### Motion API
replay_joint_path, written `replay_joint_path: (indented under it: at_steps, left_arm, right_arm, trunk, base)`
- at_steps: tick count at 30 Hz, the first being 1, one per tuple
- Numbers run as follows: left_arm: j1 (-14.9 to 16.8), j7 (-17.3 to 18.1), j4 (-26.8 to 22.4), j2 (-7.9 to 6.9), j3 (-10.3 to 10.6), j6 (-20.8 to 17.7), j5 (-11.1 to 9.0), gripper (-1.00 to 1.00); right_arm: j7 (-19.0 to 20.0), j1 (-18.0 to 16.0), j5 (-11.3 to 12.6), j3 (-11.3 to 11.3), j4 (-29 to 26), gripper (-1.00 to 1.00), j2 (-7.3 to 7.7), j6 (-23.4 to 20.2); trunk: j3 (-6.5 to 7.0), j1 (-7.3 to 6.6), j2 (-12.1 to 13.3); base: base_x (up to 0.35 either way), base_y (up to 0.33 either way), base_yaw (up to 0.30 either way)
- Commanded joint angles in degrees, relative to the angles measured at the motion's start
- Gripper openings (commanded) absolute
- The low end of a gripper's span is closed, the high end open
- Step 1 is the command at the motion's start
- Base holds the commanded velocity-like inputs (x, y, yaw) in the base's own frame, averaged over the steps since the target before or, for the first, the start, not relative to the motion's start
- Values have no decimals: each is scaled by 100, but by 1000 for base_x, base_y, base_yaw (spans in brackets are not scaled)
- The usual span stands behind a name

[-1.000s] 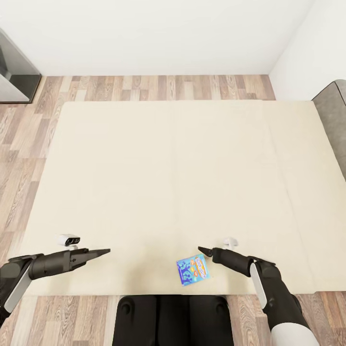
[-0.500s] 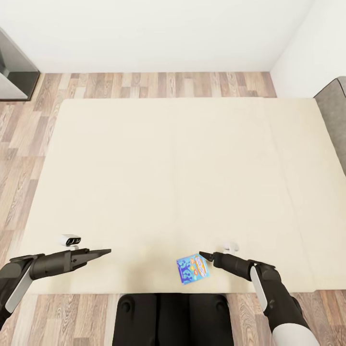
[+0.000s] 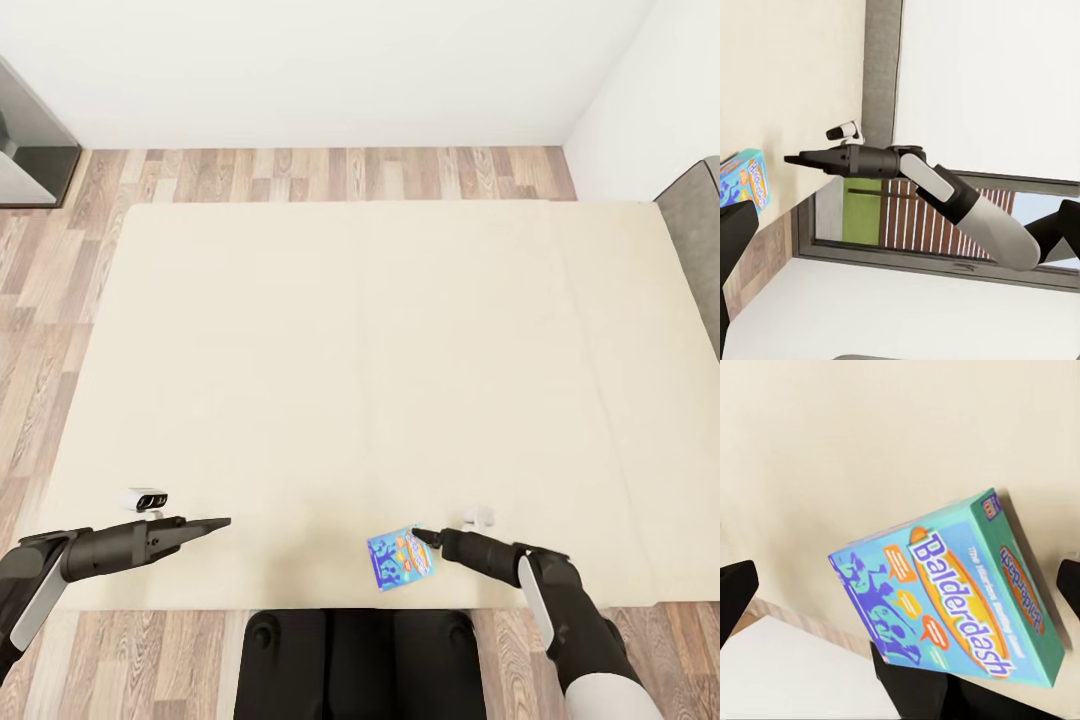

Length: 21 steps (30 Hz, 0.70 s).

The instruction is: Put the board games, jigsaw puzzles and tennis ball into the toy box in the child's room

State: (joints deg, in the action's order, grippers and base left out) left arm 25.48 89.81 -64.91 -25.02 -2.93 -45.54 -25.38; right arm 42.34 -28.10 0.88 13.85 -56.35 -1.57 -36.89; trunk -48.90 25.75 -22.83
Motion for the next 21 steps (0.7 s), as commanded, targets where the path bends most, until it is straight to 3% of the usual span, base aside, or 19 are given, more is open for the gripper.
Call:
replay_joint_path:
  at_steps: [1, 10, 21]
  left_arm:
    - [1, 19, -2, -3, 3, -61, -2, 100]
    - [1, 19, -4, -4, 0, -61, -2, 100]
    - [1, 19, -4, -10, -5, -61, -2, 100]
  right_arm:
    - [18, -3, 10, 11, 33, 100, -7, -53]
    - [-14, -9, -61, -91, 702, 100, 6, -69]
    - [-30, -7, -95, -101, 844, 100, 5, -69]
  trunk:
    - [-6, 3, -9]
    - [-6, 3, -9]
    - [-6, 3, -9]
  base:
    - [0, 0, 0]
    - [0, 0, 0]
    - [0, 0, 0]
